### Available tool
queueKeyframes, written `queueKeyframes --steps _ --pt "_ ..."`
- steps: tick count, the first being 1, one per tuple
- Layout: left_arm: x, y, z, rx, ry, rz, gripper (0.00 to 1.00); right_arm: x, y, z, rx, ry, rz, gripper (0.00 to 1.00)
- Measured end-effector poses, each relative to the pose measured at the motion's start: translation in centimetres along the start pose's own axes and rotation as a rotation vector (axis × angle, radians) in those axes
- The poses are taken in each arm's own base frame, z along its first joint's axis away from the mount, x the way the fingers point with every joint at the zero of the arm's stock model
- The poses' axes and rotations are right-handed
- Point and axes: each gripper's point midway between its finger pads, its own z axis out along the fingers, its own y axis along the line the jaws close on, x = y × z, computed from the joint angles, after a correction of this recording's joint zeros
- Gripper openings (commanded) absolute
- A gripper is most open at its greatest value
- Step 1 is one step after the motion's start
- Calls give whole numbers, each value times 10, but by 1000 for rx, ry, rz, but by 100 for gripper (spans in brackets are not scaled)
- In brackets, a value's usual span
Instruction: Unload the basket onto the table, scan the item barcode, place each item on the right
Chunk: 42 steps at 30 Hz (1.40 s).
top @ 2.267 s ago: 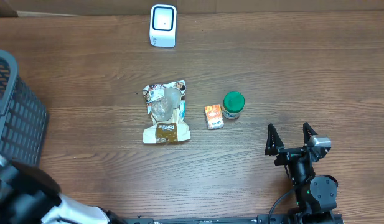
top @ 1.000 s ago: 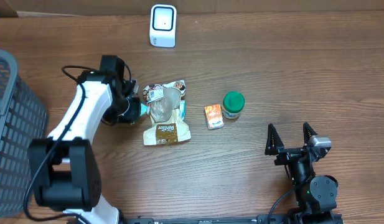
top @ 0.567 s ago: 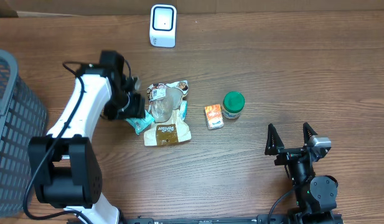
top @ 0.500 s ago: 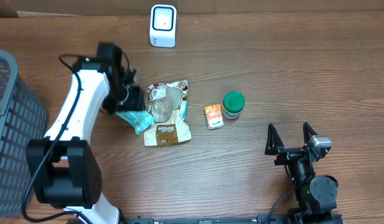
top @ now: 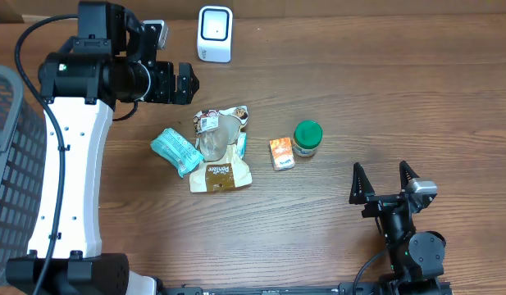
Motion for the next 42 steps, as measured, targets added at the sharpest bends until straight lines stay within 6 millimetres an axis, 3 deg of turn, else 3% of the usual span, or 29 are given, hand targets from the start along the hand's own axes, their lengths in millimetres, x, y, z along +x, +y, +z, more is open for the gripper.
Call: queueKeyframes --steps 4,9,12,21,24,30,36,42 --pt "1 4 1 -18 7 -2 100 -1 5 0 -29 -3 0 100" --pt "1 6 1 -34 8 -2 100 13 10 0 -59 71 -1 100" --pt "2 7 1 -38 9 -3 100 8 17 0 -84 118 -12 100" --pt "2 8 1 -45 10 -3 100 -61 51 20 -146 297 -35 100" --pt "2 8 1 -46 10 -3 100 -84 63 37 -161 396 -26 100" --pt "2 9 1 -49 10 -3 100 -106 86 74 -199 657 23 100" --pt "2 9 1 -49 10 -3 100 -91 95 99 -197 920 86 100" --pt "2 9 1 -49 10 -2 100 -40 98 120 -207 1101 132 100"
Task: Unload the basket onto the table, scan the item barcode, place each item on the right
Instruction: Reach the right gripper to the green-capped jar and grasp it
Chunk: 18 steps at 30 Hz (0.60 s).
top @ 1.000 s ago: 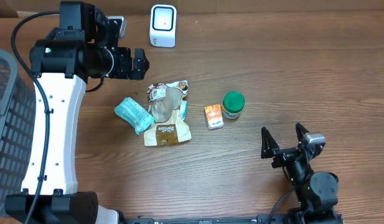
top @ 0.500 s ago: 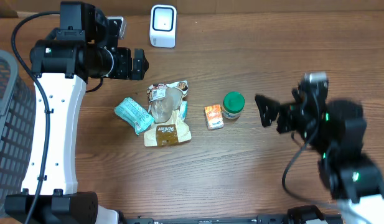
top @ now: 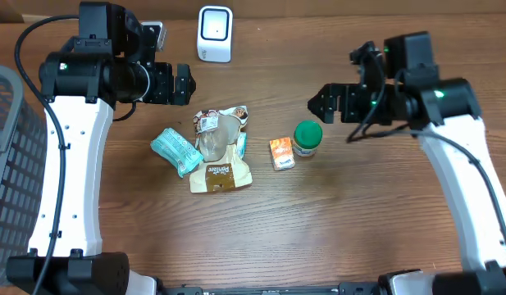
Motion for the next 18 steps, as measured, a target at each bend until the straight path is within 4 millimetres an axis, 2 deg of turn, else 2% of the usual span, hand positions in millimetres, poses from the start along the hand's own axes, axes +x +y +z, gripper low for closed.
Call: queueKeyframes --steps 2,4,8,11,15,18 --pt "0 0 0 0 0 0 100 -5 -1 14 -19 10 9 99" --pt "0 0 0 0 0 0 100 -8 -1 23 -36 18 12 95" --pt "0 0 0 0 0 0 100 -4 -1 44 -22 61 1 93" --pt "0 0 0 0 0 0 100 8 -3 68 40 124 -25 92" --pt "0 0 0 0 0 0 99 34 -11 104 184 233 -9 89" --pt "0 0 0 0 1 -1 100 46 -23 115 298 262 89 83"
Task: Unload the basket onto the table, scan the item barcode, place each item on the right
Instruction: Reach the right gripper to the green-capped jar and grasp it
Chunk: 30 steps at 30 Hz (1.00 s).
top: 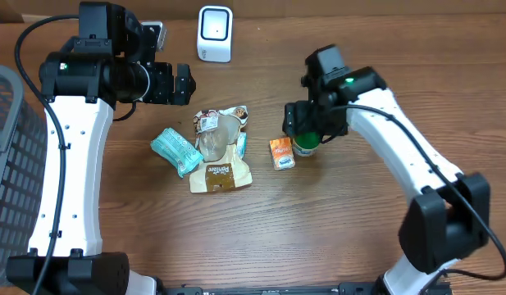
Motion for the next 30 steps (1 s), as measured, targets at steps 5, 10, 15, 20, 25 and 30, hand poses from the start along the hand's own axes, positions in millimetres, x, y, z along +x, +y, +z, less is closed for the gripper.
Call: queueKeyframes --steps 5,10,15,20,25,30 --pt "0 0 0 0 0 0 100 -4 -16 6 87 -19 189 81" --pt "0 0 0 0 0 0 99 -14 -17 9 90 -65 282 81" --pt "0 0 0 0 0 0 100 -7 -18 22 85 -44 322 78" --pt "0 0 0 0 0 0 100 3 -24 35 108 -7 348 78" --pt "0 0 0 0 0 0 100 3 -25 47 115 7 352 69" --pt "0 0 0 0 0 0 100 3 -26 52 122 17 311 54"
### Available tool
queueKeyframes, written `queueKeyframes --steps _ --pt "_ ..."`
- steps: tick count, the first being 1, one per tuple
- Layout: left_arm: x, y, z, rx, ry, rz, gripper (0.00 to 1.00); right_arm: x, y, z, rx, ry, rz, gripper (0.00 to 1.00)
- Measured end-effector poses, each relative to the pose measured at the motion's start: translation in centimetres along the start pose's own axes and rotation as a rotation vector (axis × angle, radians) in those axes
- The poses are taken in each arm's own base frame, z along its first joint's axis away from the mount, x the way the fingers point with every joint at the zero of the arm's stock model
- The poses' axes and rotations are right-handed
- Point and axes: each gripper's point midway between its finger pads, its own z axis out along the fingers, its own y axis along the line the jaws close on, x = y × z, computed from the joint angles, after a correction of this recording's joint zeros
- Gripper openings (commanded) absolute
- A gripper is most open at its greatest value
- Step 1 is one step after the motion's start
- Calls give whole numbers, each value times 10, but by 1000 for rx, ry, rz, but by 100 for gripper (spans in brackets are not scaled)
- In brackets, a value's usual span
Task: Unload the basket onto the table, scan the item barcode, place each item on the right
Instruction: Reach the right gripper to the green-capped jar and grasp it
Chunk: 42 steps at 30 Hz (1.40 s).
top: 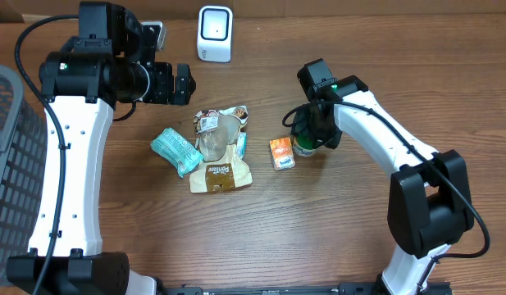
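The white barcode scanner [215, 33] stands at the table's far edge. A pile of items lies mid-table: a teal packet [175, 152], a crinkled clear bag [222, 129] and a brown pouch [221, 174]. To its right sit a small orange box [281, 153] and a green-lidded jar [305, 147]. My right gripper [311, 131] points down right over the jar and covers most of its lid; its fingers are hidden under the wrist. My left gripper [188, 83] hangs open above the table, left of the scanner, holding nothing.
A dark mesh basket [2, 156] stands at the left edge. Bare wooden table [318, 229] stretches along the front. The white left arm [68, 164] runs down the left side.
My right gripper has shifted slightly right and settled further onto the green-lidded jar, which now shows less of its lid. The left arm and the items have not moved.
At first my right arm was folded at the front right, its gripper open, far from the items. Then it reached over the table to the right of the jar. Then it was above the jar, and now it sits right on it. The left arm stayed still throughout.
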Motion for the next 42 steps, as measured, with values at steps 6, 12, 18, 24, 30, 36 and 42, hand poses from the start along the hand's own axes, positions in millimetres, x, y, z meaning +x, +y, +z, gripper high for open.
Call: queueKeyframes --steps 6,12,18,24,30,36,42 --pt "0 0 0 0 0 0 100 -2 2 0 -8 -10 -218 54" --pt "0 0 0 0 0 0 100 -8 7 0 -18 -39 -558 55" --pt "0 0 0 0 0 0 100 -9 8 0 -12 -50 -942 58" --pt "0 0 0 0 0 0 100 -11 11 0 -17 -63 -1145 68" --pt "0 0 0 0 0 0 100 -14 19 -12 -46 -64 -1049 79" --pt "0 0 0 0 0 0 100 -17 29 -28 -84 -69 -933 84" --pt "0 0 0 0 0 0 100 -12 28 -19 -101 -53 -895 85"
